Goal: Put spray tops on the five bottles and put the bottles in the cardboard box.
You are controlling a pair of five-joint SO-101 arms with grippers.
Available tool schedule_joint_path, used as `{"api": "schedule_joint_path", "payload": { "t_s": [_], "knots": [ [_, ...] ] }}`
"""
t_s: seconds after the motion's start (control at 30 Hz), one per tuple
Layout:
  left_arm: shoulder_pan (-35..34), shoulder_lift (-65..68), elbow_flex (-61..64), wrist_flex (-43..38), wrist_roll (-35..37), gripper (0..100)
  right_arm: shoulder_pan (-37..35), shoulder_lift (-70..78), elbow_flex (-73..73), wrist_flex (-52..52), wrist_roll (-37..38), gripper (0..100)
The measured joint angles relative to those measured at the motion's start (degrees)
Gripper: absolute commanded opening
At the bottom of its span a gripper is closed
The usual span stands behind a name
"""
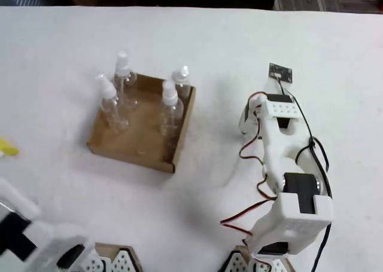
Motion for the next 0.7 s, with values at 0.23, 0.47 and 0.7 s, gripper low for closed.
{"api": "schedule_joint_path", "payload": {
  "t_s": [0.23, 0.47, 0.7],
  "knots": [
    [-3.8, 6.6, -1.9, 0.9, 0.0, 31, -0.2, 0.0, 0.0, 0.0, 1.1, 1.7],
    [-7.4, 9.5, -1.9, 0.9, -2.4, 32, -0.2, 0.0, 0.0, 0.0, 1.1, 1.7],
    [-8.6, 16.3, -1.9, -2.0, -4.2, 31, -0.2, 0.0, 0.0, 0.0, 1.2, 1.7]
  ]
}}
